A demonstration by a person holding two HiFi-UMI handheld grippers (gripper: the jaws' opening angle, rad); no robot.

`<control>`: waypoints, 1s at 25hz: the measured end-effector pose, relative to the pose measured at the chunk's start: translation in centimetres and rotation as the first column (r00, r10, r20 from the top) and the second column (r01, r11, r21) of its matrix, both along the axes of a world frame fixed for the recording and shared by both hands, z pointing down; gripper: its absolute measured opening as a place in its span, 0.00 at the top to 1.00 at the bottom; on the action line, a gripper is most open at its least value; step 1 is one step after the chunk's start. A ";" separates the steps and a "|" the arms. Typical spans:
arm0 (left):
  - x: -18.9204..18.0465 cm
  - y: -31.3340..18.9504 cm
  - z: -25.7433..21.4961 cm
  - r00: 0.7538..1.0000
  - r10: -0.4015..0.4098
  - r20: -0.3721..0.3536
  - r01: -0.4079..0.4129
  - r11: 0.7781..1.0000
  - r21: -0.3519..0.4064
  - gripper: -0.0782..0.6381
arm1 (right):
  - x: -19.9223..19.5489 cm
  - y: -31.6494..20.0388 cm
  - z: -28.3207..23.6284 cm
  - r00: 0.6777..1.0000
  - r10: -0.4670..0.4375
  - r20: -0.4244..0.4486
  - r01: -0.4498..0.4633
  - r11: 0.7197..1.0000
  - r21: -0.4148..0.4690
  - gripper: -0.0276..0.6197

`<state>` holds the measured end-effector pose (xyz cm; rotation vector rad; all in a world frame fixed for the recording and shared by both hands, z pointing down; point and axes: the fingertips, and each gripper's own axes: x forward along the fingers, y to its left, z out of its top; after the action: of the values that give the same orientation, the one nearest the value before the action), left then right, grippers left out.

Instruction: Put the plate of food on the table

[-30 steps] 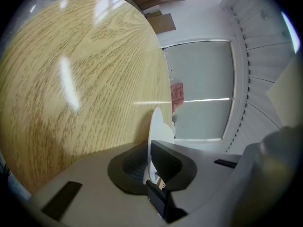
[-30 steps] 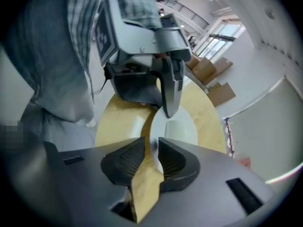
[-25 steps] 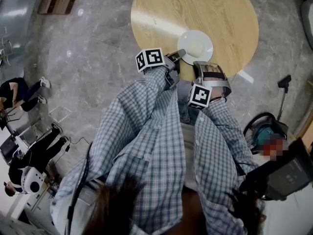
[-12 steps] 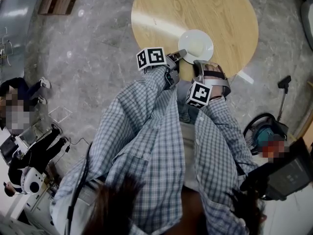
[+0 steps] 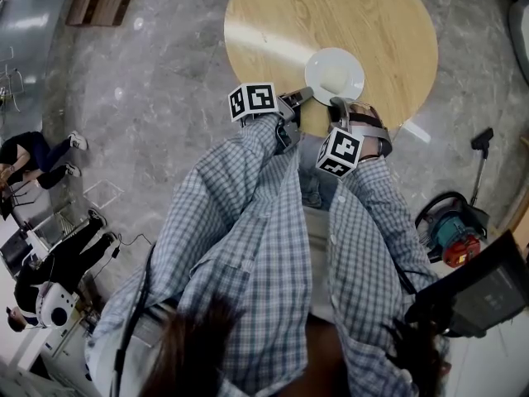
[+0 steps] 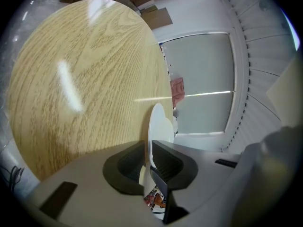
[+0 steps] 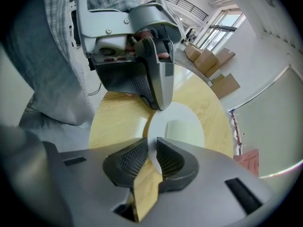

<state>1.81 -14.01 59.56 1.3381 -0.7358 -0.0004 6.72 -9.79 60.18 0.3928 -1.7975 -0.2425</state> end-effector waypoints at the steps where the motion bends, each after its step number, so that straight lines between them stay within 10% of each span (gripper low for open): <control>1: -0.1 0.1 0.0 1.000 -0.002 0.002 0.002 1.000 0.001 0.84 | 0.0 0.1 0.1 1.000 0.001 0.008 -0.001 1.000 -0.012 0.88; 12: 0.0 1.3 -0.3 1.000 0.022 0.013 -0.022 1.000 0.009 0.84 | 0.4 0.2 -1.7 0.922 0.283 0.265 -0.246 0.955 -0.165 0.88; 25: -0.2 0.3 -6.7 0.995 0.050 -0.085 -0.030 0.976 0.216 0.85 | 2.2 -2.9 -9.4 0.497 0.626 0.601 -0.580 0.755 -0.306 0.94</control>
<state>1.60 -13.69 52.85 1.5490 -0.6454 -0.1104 8.93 -12.68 50.77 1.1670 -2.2265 0.5476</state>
